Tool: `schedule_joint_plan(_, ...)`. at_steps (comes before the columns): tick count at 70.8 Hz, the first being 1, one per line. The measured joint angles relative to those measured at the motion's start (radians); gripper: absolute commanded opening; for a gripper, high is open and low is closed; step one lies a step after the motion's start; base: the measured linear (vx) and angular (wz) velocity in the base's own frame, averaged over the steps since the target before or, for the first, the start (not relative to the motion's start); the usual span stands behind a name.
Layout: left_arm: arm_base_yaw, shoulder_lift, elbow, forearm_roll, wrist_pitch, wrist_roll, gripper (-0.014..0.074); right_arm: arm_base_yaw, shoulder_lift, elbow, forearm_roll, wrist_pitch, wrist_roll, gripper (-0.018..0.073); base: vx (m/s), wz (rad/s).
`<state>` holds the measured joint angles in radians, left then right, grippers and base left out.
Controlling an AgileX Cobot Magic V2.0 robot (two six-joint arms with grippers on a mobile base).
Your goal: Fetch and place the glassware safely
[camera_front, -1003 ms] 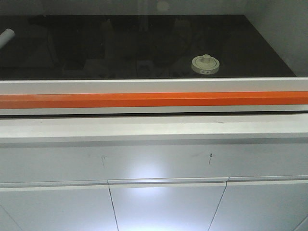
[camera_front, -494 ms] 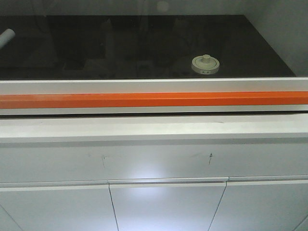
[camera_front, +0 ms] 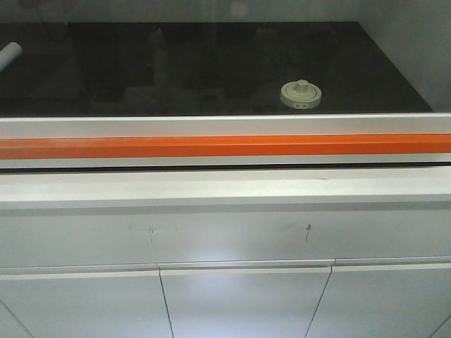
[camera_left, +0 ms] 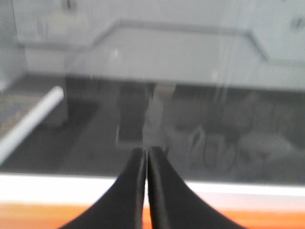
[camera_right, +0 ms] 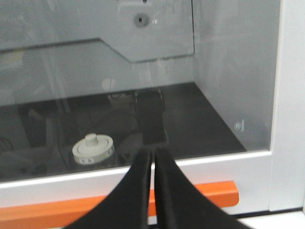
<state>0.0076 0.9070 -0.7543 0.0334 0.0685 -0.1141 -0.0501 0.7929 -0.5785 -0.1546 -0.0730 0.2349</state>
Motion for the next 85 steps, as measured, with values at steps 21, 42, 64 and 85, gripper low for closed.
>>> schedule_joint_plan(21, 0.000, 0.105, 0.172, 0.032, -0.295, 0.001, -0.0007, 0.000, 0.100, 0.189, -0.036, -0.306, -0.005, -0.0003, 0.00, 0.00)
schedule_joint_plan(42, 0.000, 0.136, 0.446, 0.160, -0.716, 0.001, -0.0007, 0.000, 0.221, 0.336, -0.071, -0.593, -0.066, -0.0003, 0.00, 0.00)
schedule_joint_plan(64, 0.000, 0.336, 0.481, 0.167, -0.963, 0.001, -0.0007, 0.000, 0.441, 0.337, -0.069, -0.829, -0.154, -0.0003, 0.00, 0.00)
schedule_joint_plan(85, 0.000, 0.460, 0.481, 0.166, -1.093, 0.029, -0.0007, 0.000, 0.627, 0.330, -0.064, -0.959, -0.194, -0.0003, 0.00, 0.00)
